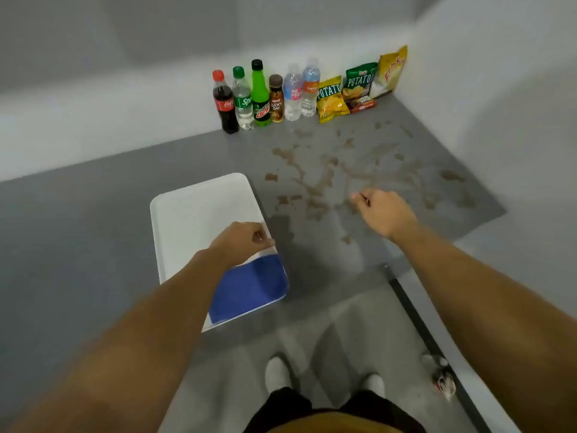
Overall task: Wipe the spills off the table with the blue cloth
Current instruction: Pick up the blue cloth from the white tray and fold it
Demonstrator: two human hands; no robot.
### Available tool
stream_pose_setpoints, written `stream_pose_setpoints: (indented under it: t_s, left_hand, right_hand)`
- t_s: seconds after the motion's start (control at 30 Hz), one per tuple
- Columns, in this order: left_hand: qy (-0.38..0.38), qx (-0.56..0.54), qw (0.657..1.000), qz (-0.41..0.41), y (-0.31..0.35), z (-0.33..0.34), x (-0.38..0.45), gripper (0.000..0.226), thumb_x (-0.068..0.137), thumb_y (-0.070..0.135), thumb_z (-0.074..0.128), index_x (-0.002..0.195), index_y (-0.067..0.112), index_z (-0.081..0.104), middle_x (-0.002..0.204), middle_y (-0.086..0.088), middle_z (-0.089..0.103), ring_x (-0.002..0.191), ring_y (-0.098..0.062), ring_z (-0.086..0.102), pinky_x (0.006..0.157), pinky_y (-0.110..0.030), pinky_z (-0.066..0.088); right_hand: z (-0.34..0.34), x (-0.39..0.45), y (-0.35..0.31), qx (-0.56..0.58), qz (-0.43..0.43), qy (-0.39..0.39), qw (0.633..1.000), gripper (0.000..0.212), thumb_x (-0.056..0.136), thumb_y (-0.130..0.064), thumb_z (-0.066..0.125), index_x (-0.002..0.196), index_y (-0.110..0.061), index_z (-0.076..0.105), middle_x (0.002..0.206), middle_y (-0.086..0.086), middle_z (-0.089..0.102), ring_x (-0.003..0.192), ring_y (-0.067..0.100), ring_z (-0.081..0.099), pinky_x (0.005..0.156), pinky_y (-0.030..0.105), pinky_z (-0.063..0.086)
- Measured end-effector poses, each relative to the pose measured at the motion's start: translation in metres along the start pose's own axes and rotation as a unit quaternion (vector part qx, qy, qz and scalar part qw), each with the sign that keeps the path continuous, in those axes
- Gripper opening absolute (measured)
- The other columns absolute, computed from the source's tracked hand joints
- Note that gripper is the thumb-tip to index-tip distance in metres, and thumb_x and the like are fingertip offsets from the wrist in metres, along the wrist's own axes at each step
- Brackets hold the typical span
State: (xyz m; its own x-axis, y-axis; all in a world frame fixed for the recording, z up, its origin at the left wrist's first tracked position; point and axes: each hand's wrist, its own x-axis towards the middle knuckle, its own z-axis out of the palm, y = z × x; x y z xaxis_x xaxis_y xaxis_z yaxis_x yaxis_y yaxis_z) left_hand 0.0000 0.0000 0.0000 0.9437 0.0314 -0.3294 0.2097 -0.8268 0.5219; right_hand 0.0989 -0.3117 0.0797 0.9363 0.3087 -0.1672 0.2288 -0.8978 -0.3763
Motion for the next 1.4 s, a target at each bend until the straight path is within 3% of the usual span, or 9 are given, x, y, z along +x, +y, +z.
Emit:
stream_pose_setpoints:
  t_s: [0.17,0.37,0.6,0.83,0.93,1.03,1.17,1.27,1.4]
  left_hand:
    - [-0.116,0.06,0.991,0.003,-0.022,0.005,-0.01,0.049,0.077,0.063,0.076,0.101,0.022,0.064,0.095,0.001,0.066,0.088,-0.019,0.061,0.085,-0.038,0.054]
    - [-0.136,0.134,0.98,0.053,-0.026,0.014,-0.012,0.06,0.068,0.063,0.081,0.11,0.025,0.059,0.098,0.004,0.064,0.087,-0.018,0.06,0.079,-0.034,0.053]
    - [-0.177,0.092,0.979,0.05,-0.028,0.019,-0.008,0.048,0.078,0.052,0.081,0.111,0.02,0.069,0.1,0.0,0.07,0.089,-0.021,0.063,0.089,-0.035,0.054]
    - [-0.226,-0.029,0.974,0.001,-0.019,0.004,-0.002,0.056,0.084,0.059,0.073,0.128,0.029,0.057,0.115,0.011,0.06,0.102,-0.014,0.059,0.091,-0.028,0.044]
    - [-0.217,-0.084,0.972,-0.004,-0.007,-0.005,0.002,0.046,0.087,0.06,0.067,0.123,0.034,0.054,0.12,0.009,0.062,0.1,-0.012,0.061,0.085,-0.028,0.046]
    - [-0.2,-0.191,0.961,-0.005,0.012,-0.011,0.002,0.054,0.087,0.057,0.069,0.133,0.034,0.05,0.124,0.011,0.061,0.107,-0.013,0.062,0.085,-0.027,0.049]
    - [-0.187,-0.348,0.919,0.006,0.043,-0.009,0.001,0.052,0.087,0.051,0.07,0.133,0.035,0.051,0.124,0.012,0.066,0.111,-0.014,0.067,0.085,-0.027,0.059]
    - [-0.144,-0.422,0.895,0.001,0.062,-0.001,0.001,0.05,0.094,0.046,0.065,0.139,0.031,0.051,0.126,0.004,0.069,0.111,-0.019,0.069,0.09,-0.038,0.061]
    - [-0.136,-0.522,0.842,-0.011,0.08,0.01,-0.003,0.035,0.101,0.038,0.058,0.135,0.031,0.054,0.122,0.002,0.073,0.11,-0.018,0.071,0.085,-0.037,0.061]
  right_hand:
    - [0.016,-0.01,0.001,-0.019,0.038,-0.019,0.999,0.046,0.108,-0.048,0.033,0.091,-0.014,0.059,0.07,0.007,0.054,0.079,0.037,0.059,0.075,0.048,0.052]
    - [0.025,-0.01,0.01,-0.013,0.05,-0.008,0.999,0.047,0.108,-0.05,0.034,0.074,-0.022,0.051,0.063,0.006,0.056,0.068,0.03,0.059,0.064,0.04,0.046]
    - [0.022,-0.009,0.017,-0.008,0.057,-0.012,0.998,0.051,0.108,-0.05,0.032,0.091,-0.012,0.062,0.068,0.009,0.06,0.069,0.028,0.061,0.071,0.044,0.053]
    - [0.026,-0.008,0.018,0.019,0.059,-0.037,0.997,0.055,0.106,-0.052,0.036,0.086,-0.008,0.062,0.068,0.016,0.063,0.067,0.034,0.063,0.067,0.045,0.053]
    - [0.031,-0.008,0.015,0.058,0.07,-0.069,0.993,0.055,0.106,-0.051,0.04,0.097,-0.004,0.067,0.088,0.022,0.07,0.085,0.038,0.067,0.082,0.048,0.056]
    - [0.041,-0.01,0.004,0.122,0.088,-0.115,0.982,0.052,0.105,-0.053,0.042,0.11,-0.011,0.072,0.109,0.013,0.074,0.102,0.028,0.068,0.095,0.038,0.049]
    - [0.057,-0.017,-0.025,0.246,0.13,-0.168,0.946,0.06,0.097,-0.073,0.034,0.095,-0.025,0.071,0.092,-0.001,0.076,0.092,0.014,0.069,0.101,0.037,0.049]
    - [0.069,-0.023,-0.045,0.335,0.156,-0.166,0.914,0.069,0.087,-0.087,0.027,0.094,-0.032,0.069,0.094,-0.009,0.072,0.093,0.012,0.068,0.094,0.032,0.049]
    - [0.086,-0.027,-0.057,0.378,0.178,-0.066,0.906,0.065,0.092,-0.081,0.032,0.083,-0.024,0.064,0.078,-0.006,0.066,0.073,0.013,0.063,0.064,0.025,0.045]
